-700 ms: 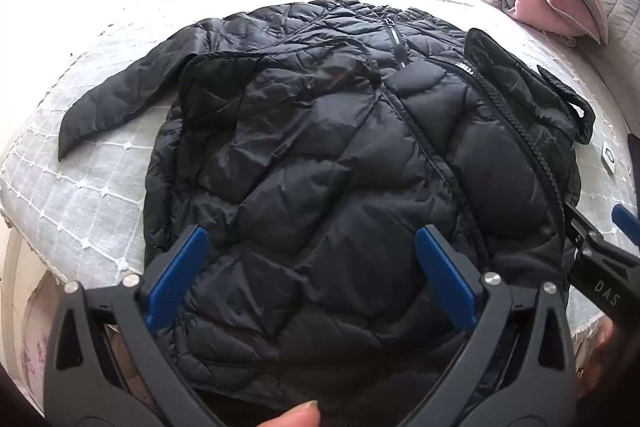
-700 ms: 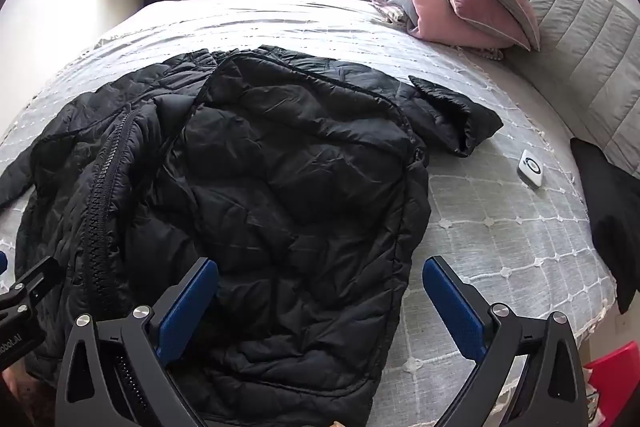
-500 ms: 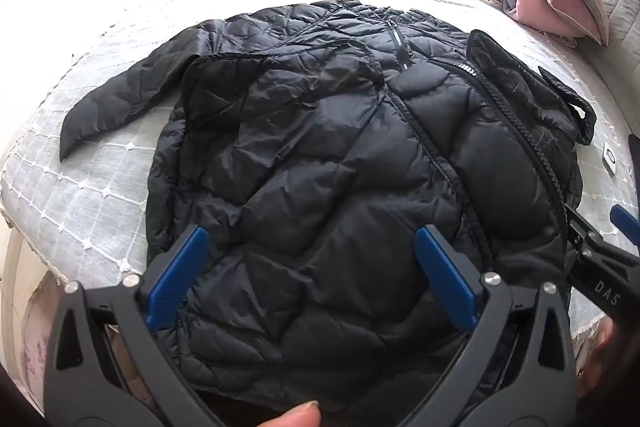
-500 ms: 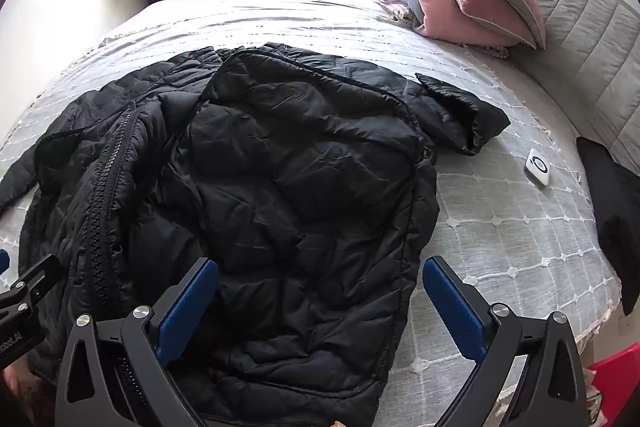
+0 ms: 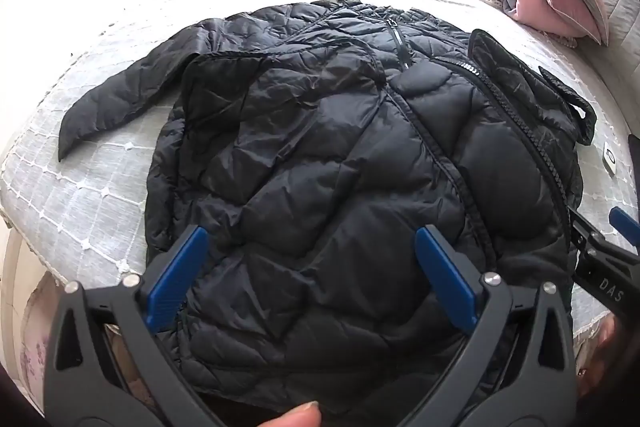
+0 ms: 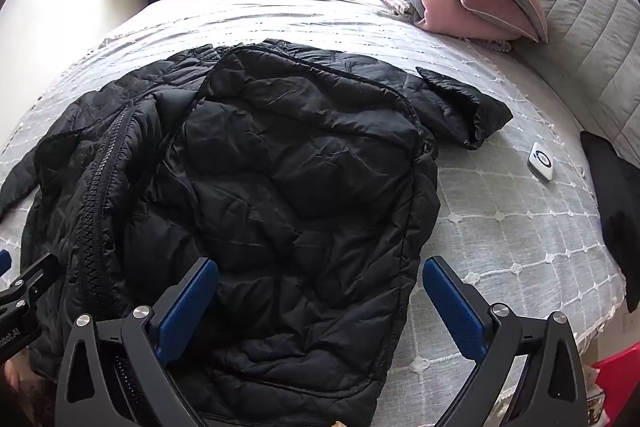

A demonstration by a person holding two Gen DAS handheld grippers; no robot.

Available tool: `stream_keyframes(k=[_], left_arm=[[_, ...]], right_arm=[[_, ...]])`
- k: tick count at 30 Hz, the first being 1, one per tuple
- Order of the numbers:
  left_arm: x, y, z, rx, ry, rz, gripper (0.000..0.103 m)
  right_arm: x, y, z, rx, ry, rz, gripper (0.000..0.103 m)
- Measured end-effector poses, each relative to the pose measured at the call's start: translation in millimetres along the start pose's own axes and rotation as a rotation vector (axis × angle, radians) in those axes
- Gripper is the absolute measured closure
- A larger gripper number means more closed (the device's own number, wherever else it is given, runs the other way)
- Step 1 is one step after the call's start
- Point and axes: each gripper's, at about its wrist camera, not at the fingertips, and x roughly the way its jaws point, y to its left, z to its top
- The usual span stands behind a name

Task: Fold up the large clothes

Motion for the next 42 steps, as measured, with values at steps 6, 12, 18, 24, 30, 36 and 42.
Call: stream_keyframes(k=[6,12,18,24,30,36,42], left_arm=[[-0.4,-2.2,-0.1,0.004,0.0,-0.001,0.0],[-0.1,-1.0,-0.5,0.001,0.0,0.0,0.0],[-0.1,-2.8,-1.1,0.003,0.0,-0.001,0.0],[0.5,-3.4,-1.6,0.001,0.001,-0.001,0.0],[0.5,-1.2,-0.9,0.0,0.001,-0.001,0.0],[1.0,-4.0,-2.3,0.0,0.003,-0.001,0.0],[0.5,-0.8,-0.7,0.0,0.002,-0.001,0.0]], right_arm=[[1.3,0.6,1.0,0.001,0.003,0.0,0.0],[1.3,0.5,0.8,-0.002,0.003,0.003,0.0],[2.4,2.4,-0.6,-0.005,0.004,0.001,0.0],[2.3,1.4,-0.2,-0.006,0.005,0.002,0.0],[2.1,1.3,-0.8,-0.007,0.006,0.004,0.0],[3.2,0.6,-0.9,-0.007,0.007,0.004,0.0],[3.6,0.7,-1.4,-0.009,0.008,0.005,0.0]])
